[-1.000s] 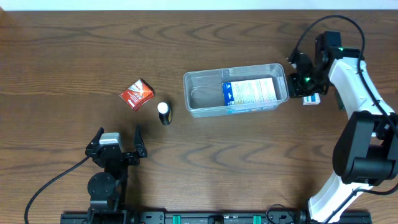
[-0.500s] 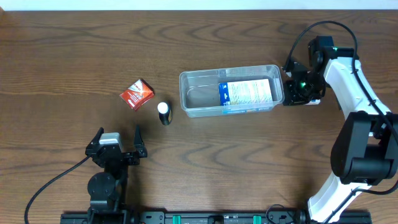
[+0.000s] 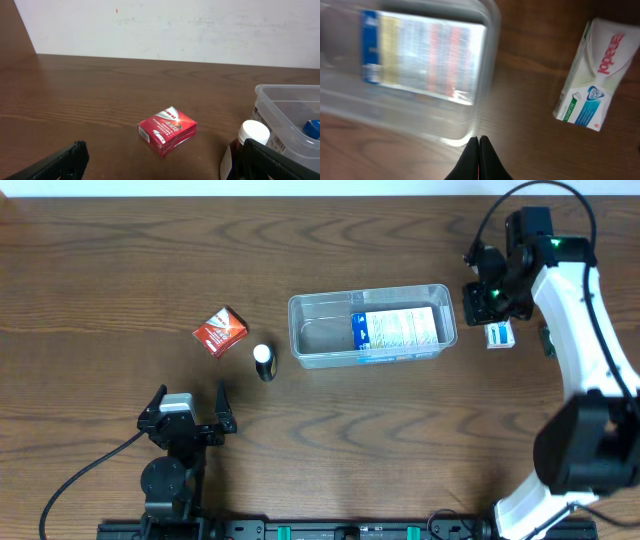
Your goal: Pack container
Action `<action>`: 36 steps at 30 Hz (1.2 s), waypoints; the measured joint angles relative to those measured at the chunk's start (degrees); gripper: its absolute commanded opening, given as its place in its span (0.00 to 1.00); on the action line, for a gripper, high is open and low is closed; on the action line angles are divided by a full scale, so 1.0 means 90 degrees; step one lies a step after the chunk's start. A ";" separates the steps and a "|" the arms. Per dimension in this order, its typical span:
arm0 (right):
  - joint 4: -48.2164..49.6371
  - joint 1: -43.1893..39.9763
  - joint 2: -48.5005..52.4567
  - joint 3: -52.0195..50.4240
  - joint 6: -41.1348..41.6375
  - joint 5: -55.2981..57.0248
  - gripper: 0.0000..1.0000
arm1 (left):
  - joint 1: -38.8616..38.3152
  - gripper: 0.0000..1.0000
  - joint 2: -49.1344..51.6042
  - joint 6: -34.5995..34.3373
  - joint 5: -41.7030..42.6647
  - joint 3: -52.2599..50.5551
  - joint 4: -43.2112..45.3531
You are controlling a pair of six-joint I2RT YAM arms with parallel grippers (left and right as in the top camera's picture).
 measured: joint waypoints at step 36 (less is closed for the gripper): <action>0.1489 0.1078 -0.0362 -0.1593 0.0313 0.0199 0.01 | 0.0000 0.98 0.0000 0.0000 0.0000 0.0000 0.0000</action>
